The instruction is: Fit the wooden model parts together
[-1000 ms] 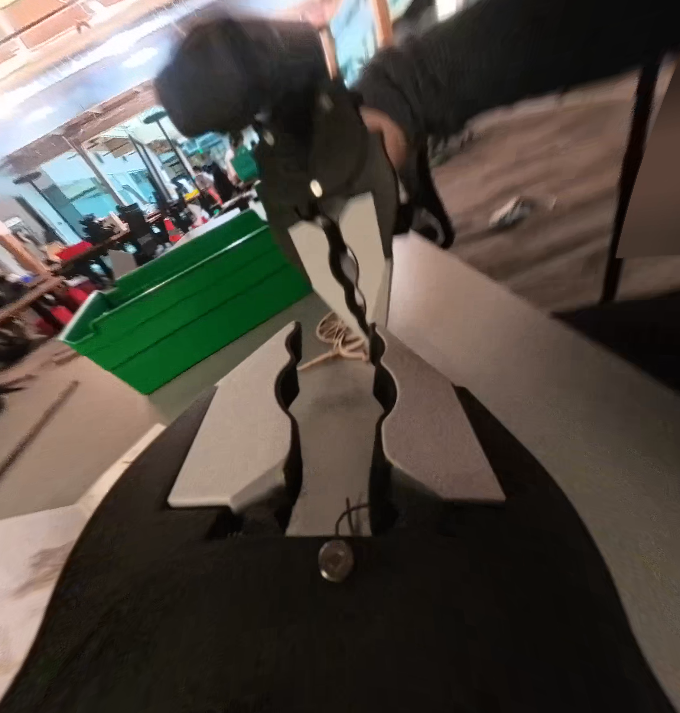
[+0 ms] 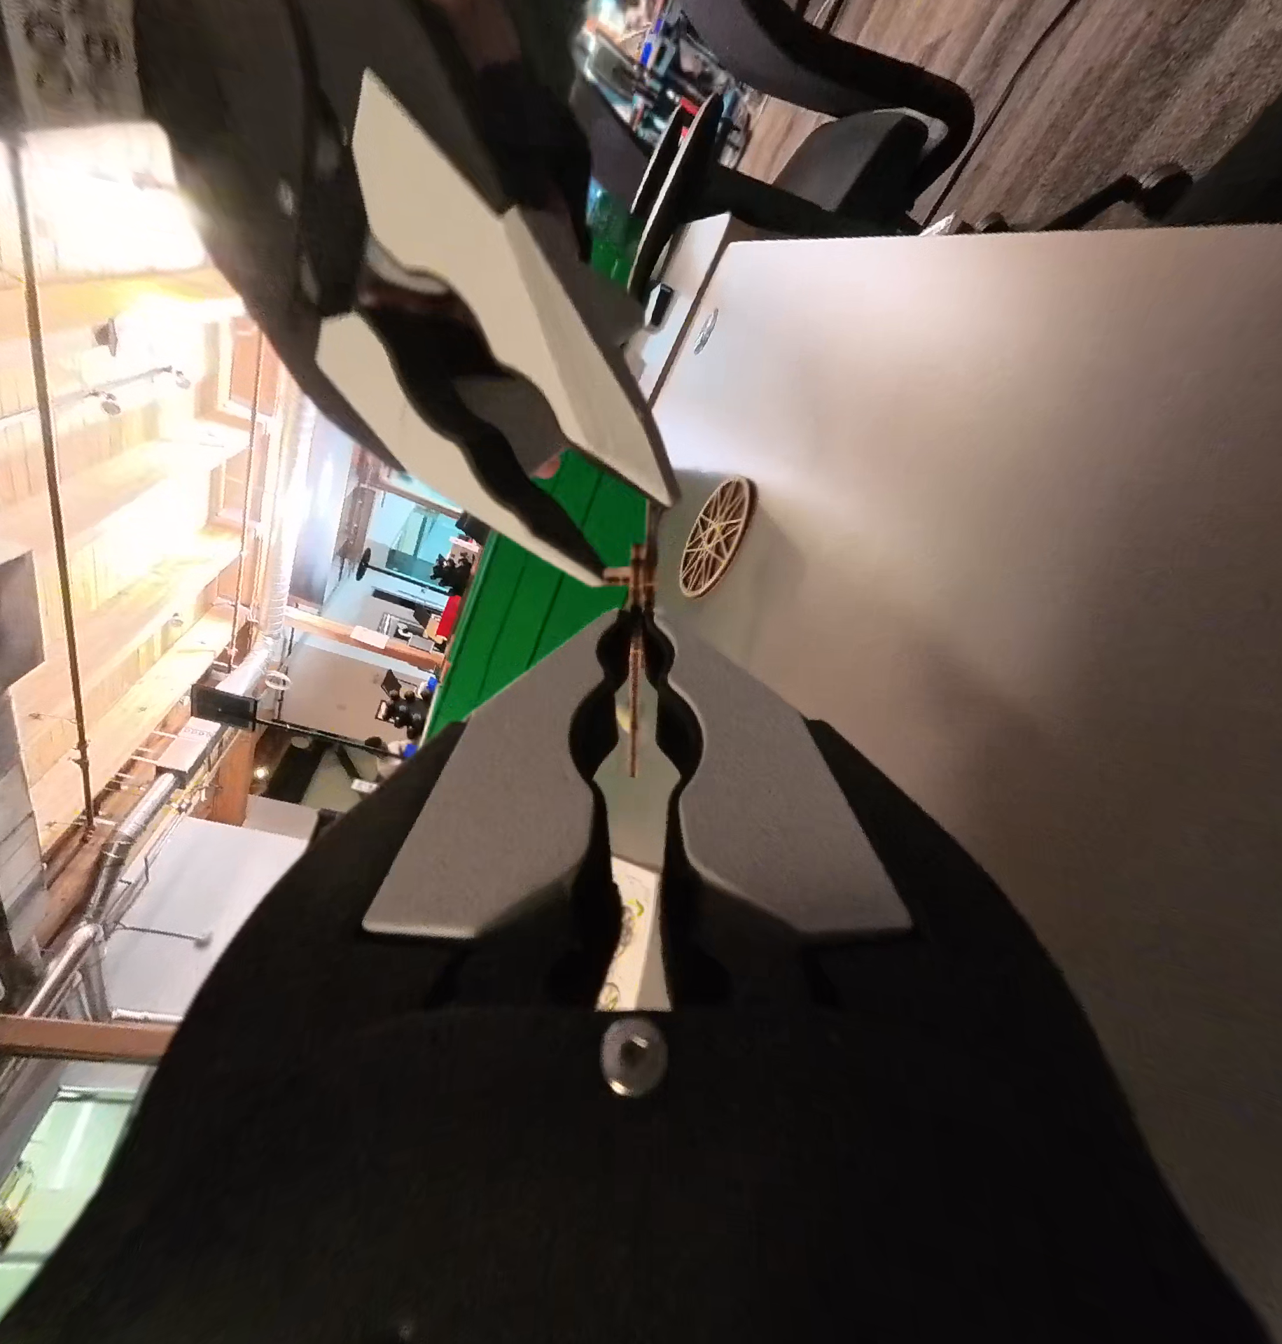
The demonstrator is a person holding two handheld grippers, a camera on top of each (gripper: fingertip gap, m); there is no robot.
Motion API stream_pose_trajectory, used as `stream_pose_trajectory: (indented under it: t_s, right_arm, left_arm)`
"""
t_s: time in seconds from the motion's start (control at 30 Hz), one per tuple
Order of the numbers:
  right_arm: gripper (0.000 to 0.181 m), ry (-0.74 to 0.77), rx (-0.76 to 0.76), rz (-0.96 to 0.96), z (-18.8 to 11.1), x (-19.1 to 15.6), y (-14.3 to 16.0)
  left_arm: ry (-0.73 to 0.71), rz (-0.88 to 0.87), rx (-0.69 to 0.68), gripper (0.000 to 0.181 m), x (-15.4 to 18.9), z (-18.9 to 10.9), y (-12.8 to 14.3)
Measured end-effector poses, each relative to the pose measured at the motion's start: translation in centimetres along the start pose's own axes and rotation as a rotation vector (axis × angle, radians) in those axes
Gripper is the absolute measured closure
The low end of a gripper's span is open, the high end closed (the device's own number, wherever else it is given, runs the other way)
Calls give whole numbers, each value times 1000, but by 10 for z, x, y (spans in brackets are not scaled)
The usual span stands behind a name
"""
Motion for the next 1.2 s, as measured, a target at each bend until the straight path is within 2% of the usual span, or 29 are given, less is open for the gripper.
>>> stream_pose_trajectory:
  t_s: [0.13,0.23,0.33,0.47,0.63,0.73,0.93,1.2]
  right_arm:
    - [133,354,122,-141,-1,-11,-5]
    - [132,543,127,-253,11,-28,-7]
    - [137,641,82,-331,20,-37,-5]
    - [148,669,36,-396,26,-38,-2]
    - [150,649,8,-433,32,-37,1]
    - [157,634,6,-440,35,-37,3]
    - [171,635,20,-422,38,-36,5]
    - [172,638,87,-330,42,-32,9]
  left_arm:
    - [12,-40,-31,180,-1,2,4]
    - [24,-82,-40,180,-1,2,5]
    - [45,-113,-41,180,-1,2,7]
    - [80,-133,-35,180,2,2,6]
    - [121,-133,-37,180,7,3,7]
    - [137,-144,-29,180,9,3,5]
    - [175,-193,-34,180,11,3,6]
    - [211,-294,-53,180,10,5,11]
Point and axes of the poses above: each gripper's, where its closed fingertips meet, z out along the fingers, y out of its underside, x = y × z across the jaws, the point moved 6 cm from there along -z, back along the fingers, and after that the axes turned 2 degrees about x, right-handed, at the moved point
